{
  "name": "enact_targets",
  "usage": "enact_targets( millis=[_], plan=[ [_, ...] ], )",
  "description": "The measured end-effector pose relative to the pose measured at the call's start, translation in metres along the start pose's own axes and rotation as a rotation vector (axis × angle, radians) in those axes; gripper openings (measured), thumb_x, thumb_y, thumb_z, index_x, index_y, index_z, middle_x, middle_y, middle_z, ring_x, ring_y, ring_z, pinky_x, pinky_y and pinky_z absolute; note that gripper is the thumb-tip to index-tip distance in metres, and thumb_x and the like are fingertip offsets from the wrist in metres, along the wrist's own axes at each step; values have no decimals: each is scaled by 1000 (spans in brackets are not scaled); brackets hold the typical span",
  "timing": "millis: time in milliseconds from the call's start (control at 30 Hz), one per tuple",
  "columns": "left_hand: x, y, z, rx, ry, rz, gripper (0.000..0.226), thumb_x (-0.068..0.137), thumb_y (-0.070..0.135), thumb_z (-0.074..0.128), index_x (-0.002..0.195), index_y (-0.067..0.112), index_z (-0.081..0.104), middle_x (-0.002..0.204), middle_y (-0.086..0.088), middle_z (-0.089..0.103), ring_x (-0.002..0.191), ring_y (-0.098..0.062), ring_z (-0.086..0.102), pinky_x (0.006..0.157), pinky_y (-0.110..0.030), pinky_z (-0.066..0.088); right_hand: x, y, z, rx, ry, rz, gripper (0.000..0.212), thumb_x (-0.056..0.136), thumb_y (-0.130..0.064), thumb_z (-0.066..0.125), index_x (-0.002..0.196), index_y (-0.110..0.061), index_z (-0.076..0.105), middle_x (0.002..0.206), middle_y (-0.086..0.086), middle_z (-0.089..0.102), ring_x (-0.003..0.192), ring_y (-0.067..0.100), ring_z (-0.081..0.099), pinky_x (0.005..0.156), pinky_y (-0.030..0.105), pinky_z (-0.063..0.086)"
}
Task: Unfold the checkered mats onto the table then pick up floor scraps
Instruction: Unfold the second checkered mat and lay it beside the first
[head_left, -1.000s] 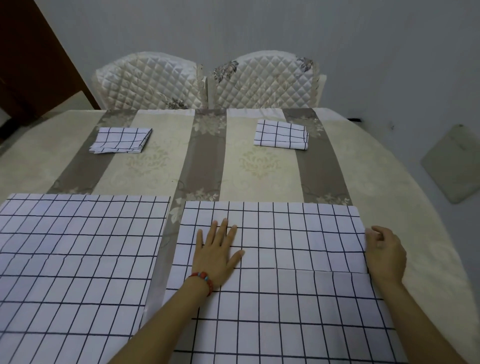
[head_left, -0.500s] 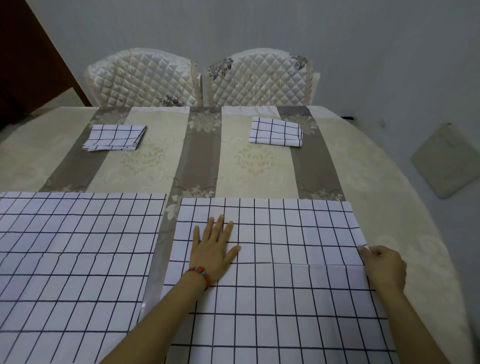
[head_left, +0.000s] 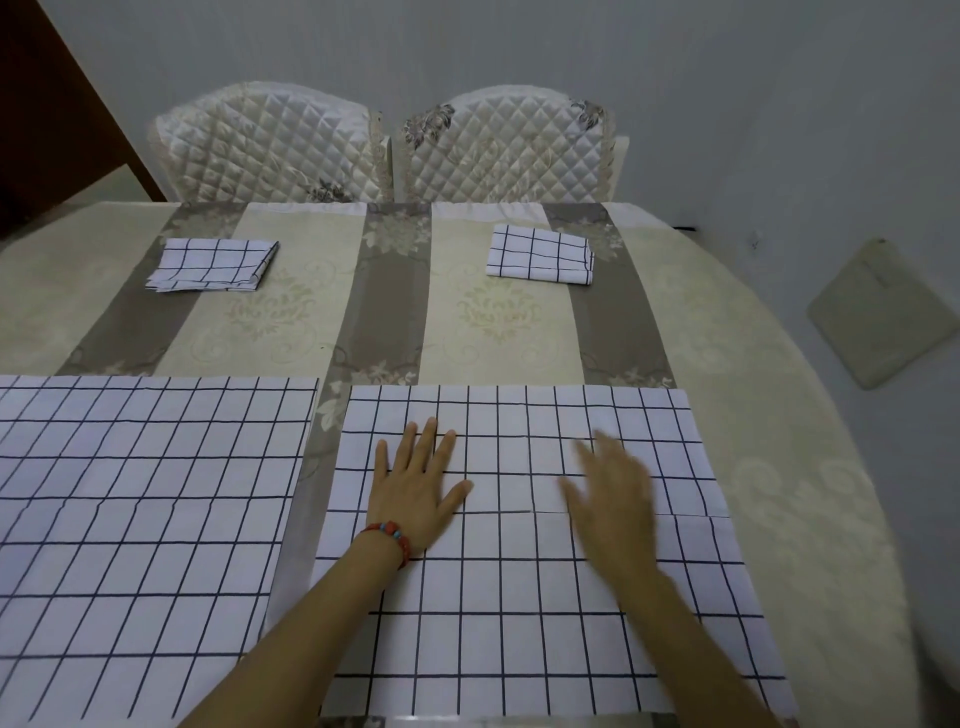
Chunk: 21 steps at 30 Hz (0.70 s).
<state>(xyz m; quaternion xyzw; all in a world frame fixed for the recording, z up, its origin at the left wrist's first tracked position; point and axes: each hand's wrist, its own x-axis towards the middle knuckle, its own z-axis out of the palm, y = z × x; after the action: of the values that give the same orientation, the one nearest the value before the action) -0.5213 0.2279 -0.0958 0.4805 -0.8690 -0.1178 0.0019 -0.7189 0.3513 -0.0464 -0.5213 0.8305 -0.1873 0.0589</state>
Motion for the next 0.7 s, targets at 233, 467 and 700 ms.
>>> enact_targets(
  millis=[233, 467, 700],
  plan=[
    [0, 0, 1, 15, 3, 1, 71, 83, 70, 14, 133, 38, -25, 146, 11, -26, 135, -13, -28, 113, -46, -16, -15, -26, 56, -132, -239, -107, 68, 88, -65, 12, 145, -34, -6, 149, -9, -22, 139, 12, -23, 114, 37, -16],
    [-1, 1, -2, 10, -8, 3, 73, 79, 73, 11, 132, 38, -27, 147, 11, -26, 136, -14, -28, 113, -47, -17, -20, 15, 33, -131, -188, 41, 69, 85, -67, 11, 145, -36, -3, 153, -11, -14, 144, 14, -12, 116, 40, -7],
    [-2, 3, -4, 19, -11, 7, 80, 71, 78, 2, 134, 36, -25, 147, 9, -27, 136, -16, -29, 111, -46, -19, -33, 35, 2, -162, 37, 347, 65, 93, -53, 17, 145, -15, 25, 155, 13, 18, 144, 29, 13, 116, 53, 11]
  ],
)
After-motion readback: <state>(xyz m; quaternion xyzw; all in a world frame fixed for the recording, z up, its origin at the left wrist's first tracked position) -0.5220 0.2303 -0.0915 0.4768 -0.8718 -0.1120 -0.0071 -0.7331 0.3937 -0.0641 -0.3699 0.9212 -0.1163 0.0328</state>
